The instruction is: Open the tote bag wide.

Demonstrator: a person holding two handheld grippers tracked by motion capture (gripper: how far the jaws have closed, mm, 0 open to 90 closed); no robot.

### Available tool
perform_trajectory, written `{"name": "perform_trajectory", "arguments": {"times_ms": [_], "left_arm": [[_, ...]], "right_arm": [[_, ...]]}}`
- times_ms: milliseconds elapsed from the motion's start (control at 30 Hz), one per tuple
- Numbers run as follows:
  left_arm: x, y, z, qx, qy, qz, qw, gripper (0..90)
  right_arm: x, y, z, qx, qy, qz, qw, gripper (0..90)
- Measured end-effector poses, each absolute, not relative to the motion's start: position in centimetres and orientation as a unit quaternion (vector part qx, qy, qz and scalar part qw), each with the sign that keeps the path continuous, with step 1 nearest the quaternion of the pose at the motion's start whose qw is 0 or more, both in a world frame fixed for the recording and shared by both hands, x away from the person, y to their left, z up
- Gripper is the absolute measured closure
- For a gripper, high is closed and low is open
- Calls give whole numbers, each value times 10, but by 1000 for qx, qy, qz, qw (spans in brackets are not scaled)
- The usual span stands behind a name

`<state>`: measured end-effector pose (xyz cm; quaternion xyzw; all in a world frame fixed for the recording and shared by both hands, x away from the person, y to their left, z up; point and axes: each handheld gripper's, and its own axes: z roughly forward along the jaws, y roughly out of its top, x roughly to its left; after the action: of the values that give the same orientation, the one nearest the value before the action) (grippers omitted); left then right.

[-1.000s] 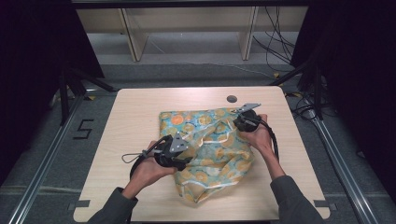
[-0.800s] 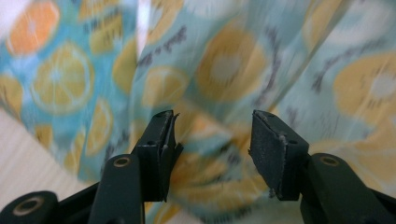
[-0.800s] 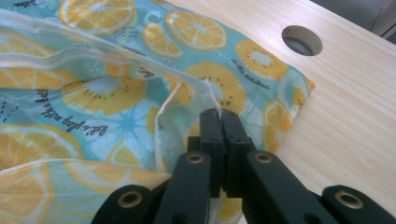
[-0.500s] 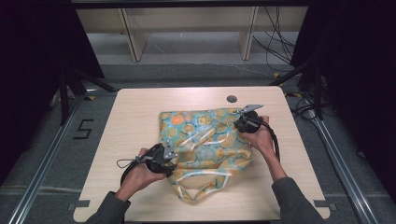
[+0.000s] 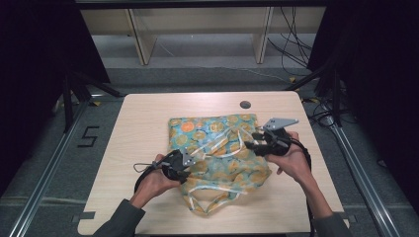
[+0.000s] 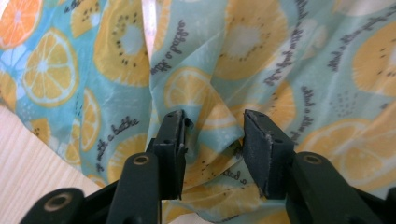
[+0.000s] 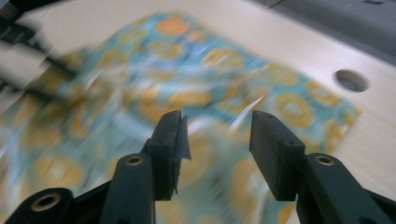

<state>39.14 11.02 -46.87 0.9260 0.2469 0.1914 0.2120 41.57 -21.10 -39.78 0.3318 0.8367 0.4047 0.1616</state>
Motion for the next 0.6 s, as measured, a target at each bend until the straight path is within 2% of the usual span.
{"name": "perform_trajectory", "arguments": {"times_ms": [133,300,333,367,433,500,600], "left_arm": [[392,115,-469,923,257,186,217,568],[388,115,-472,927,256,180,206,527],[387,114,-473,928,257,176,205,517],[386,115,-474,929,254,175,205,521],[386,117,-474,930,241,182,208,622],[386,119,-472,929,236,192,211,776],[388,128,-462,918,243,203,240,847]], "right_arm": [[387,-204,-407,298,869,369,137,528],[376,-189,-431,277,896,314,148,523],[378,-188,-435,277,902,297,145,530],[380,-186,-441,278,901,296,151,588],[386,-187,-445,256,908,286,170,763],[393,-191,-444,259,905,285,183,884],[407,-204,-433,288,881,313,208,900]]}}
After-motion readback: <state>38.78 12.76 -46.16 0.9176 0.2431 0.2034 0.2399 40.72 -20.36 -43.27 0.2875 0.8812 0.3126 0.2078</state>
